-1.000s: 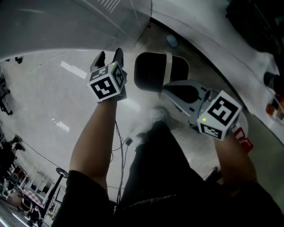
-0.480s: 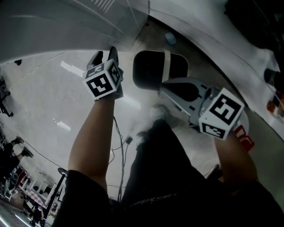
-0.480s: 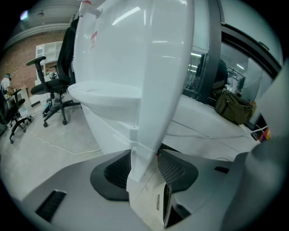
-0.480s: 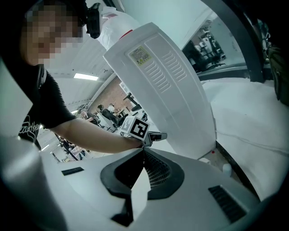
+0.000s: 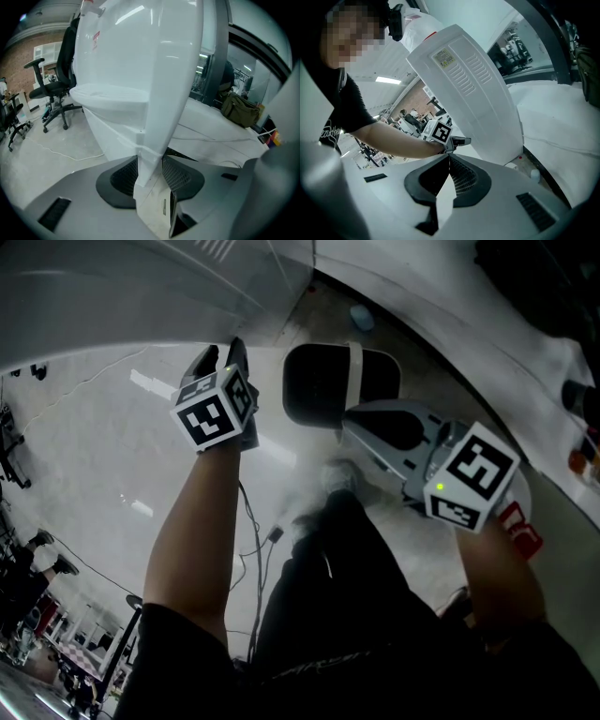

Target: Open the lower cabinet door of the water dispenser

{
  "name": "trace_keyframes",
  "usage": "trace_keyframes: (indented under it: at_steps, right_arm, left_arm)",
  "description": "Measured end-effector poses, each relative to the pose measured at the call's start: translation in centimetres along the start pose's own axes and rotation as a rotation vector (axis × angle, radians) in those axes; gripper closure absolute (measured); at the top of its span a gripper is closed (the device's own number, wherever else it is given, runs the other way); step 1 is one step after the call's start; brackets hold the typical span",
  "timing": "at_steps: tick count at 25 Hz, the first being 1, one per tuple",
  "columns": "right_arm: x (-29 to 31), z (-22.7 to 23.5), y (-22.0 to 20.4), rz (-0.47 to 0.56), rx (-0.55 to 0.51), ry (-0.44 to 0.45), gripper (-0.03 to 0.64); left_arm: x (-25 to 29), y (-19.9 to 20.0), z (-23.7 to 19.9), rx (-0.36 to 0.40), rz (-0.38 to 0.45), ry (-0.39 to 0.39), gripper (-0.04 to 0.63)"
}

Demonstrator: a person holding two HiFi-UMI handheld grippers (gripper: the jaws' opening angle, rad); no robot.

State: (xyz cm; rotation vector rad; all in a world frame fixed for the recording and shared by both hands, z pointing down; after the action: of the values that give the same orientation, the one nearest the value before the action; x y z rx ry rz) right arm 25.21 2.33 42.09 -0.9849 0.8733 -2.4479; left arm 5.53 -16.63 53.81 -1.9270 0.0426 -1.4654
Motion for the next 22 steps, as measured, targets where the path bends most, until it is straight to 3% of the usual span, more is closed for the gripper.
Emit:
trace_keyframes:
  at_steps: [7,22]
  right_arm:
    - [0.3,-0.7,0.7,0.004,-0.023,0.013,0.603]
    - [1.7,-2.8,-0.5,-0.015,-0.021,-0.003,0.603]
  left_arm:
    - [-0.9,-1.4,-0.7,0.036,-0.002,0.014,0.467]
    - [-2.9,-3.4,-3.0,0.108,-0.020,0.026,0.479]
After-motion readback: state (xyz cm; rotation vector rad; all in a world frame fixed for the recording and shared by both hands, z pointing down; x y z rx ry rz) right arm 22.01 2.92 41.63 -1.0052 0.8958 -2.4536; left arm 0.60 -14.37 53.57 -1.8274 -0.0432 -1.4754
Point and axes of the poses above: the fingertips, and each gripper's own axes: x forward along the fingers, z to its right, y out of its top, the point moved 9 cm from there along -x, backward along the fingers, and after that the axes turned 4 degrees about -z, right-handed, at the moved point
